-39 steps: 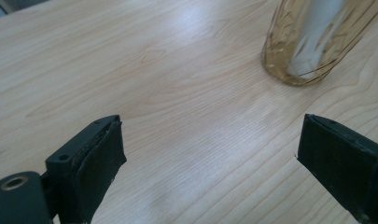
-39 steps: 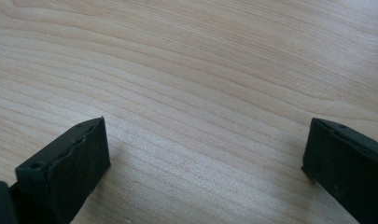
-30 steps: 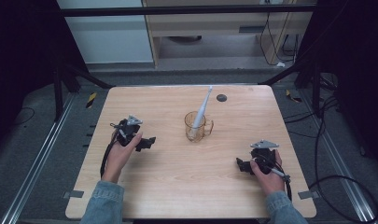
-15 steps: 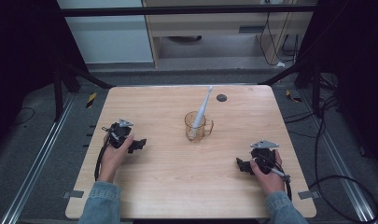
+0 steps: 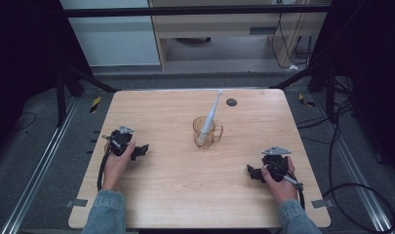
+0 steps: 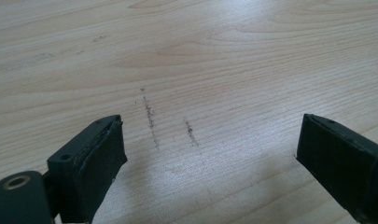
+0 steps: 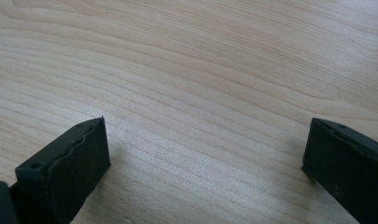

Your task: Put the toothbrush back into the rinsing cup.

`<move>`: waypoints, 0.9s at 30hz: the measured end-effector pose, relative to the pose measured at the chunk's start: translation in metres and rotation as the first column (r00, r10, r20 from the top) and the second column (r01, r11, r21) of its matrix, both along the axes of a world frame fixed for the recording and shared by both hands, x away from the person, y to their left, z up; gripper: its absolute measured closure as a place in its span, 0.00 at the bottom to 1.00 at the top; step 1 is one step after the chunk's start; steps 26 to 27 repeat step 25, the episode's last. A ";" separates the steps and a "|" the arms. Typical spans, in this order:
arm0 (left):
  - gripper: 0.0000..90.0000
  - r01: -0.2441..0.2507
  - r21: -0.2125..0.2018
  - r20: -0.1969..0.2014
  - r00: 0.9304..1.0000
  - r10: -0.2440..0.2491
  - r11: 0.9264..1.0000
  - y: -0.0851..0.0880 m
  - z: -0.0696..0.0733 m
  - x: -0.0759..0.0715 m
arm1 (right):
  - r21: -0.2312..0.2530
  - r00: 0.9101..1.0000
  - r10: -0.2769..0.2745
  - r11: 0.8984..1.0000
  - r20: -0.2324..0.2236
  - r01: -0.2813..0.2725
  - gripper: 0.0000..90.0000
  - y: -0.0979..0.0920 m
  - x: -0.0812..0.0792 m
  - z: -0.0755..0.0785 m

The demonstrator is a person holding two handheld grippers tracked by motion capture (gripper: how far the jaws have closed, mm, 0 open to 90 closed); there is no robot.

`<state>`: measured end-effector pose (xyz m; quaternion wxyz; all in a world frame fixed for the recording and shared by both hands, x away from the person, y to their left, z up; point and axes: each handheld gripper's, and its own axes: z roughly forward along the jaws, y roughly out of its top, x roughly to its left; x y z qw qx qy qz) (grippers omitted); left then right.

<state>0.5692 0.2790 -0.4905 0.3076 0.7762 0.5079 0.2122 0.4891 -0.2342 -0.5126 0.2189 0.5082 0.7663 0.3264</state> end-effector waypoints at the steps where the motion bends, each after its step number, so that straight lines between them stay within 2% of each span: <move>1: 0.08 -0.001 0.007 -0.001 1.000 0.001 1.000 0.000 -0.001 0.000 | 0.000 1.000 0.001 1.000 0.000 -0.001 0.01 0.000 0.000 0.000; 4: 0.08 -0.006 -0.013 0.000 1.000 0.006 1.000 0.001 -0.006 0.002 | 0.000 1.000 0.000 1.000 0.000 0.000 0.01 0.000 0.000 0.000; 8: 0.08 -0.005 -0.003 -0.004 1.000 0.005 1.000 0.002 -0.011 0.002 | 0.000 1.000 0.001 1.000 0.000 -0.001 0.01 0.000 0.000 0.000; 13: 0.04 -0.005 -0.010 0.036 0.999 0.005 1.000 0.001 -0.016 0.003 | -0.002 1.000 0.003 1.000 0.002 -0.003 0.01 0.000 0.000 0.000; 27: 0.02 -0.005 -0.008 0.032 0.999 0.006 1.000 0.001 -0.016 0.004 | -0.002 1.000 0.003 1.000 0.002 -0.003 0.01 0.000 0.000 0.000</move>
